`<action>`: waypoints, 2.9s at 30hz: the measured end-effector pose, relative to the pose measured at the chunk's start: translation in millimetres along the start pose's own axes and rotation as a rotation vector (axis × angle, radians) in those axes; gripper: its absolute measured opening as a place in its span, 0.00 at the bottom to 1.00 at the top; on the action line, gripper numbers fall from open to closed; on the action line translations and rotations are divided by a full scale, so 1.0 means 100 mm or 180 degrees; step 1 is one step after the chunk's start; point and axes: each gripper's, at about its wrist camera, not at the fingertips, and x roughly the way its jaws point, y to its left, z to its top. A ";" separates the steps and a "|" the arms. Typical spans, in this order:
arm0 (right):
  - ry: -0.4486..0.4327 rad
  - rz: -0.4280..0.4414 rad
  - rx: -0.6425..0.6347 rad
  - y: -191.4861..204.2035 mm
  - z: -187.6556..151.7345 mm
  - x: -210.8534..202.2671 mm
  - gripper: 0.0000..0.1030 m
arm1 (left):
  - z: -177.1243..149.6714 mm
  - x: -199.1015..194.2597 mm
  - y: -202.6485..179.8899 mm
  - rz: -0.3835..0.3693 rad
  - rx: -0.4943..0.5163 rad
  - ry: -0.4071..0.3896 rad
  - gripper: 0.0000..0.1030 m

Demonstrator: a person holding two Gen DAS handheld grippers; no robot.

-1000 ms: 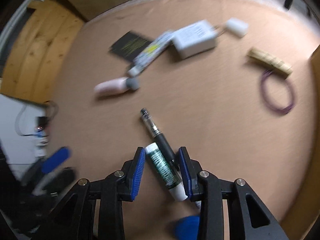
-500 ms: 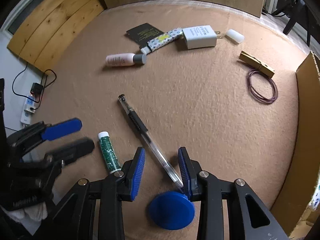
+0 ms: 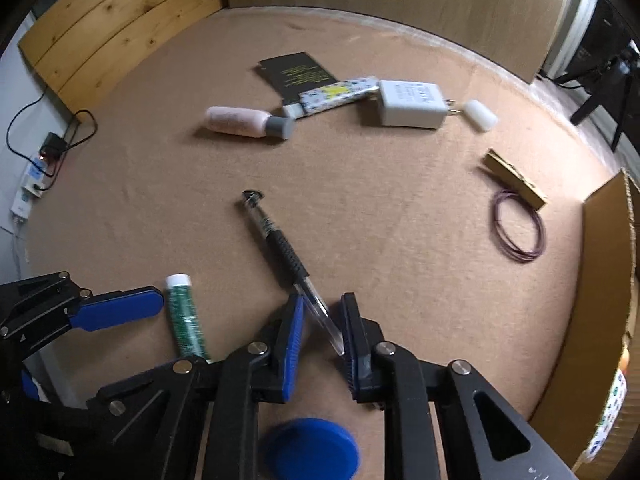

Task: Organize objects
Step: 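Grasp the black pen with the right tool while the left tool grasps the green marker, then carry the pen and green marker into the box and release both, then move both tools back toward the clothespin and purple cable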

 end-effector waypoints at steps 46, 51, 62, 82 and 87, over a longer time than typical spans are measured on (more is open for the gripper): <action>-0.0975 -0.0290 0.1637 -1.84 -0.93 -1.49 0.08 | 0.87 0.05 -1.52 -0.0585 0.0591 -0.0354 0.16; -0.0942 -0.0356 0.1793 -2.15 -1.06 -1.48 0.08 | 1.05 0.20 -2.00 -0.0619 0.0786 -0.0374 0.16; -0.0935 -0.0357 0.1867 -2.42 -1.18 -1.42 0.18 | 1.29 0.61 -2.69 -0.0598 0.1018 -0.0298 0.17; -0.1129 -0.0198 0.1812 -2.10 -1.11 -1.43 0.49 | 1.21 0.32 -1.73 -0.0381 0.0628 -0.0378 0.44; -0.1089 -0.0116 0.1665 -1.88 -0.98 -1.36 0.49 | 1.00 0.25 -1.22 -0.0204 0.0499 -0.0308 0.44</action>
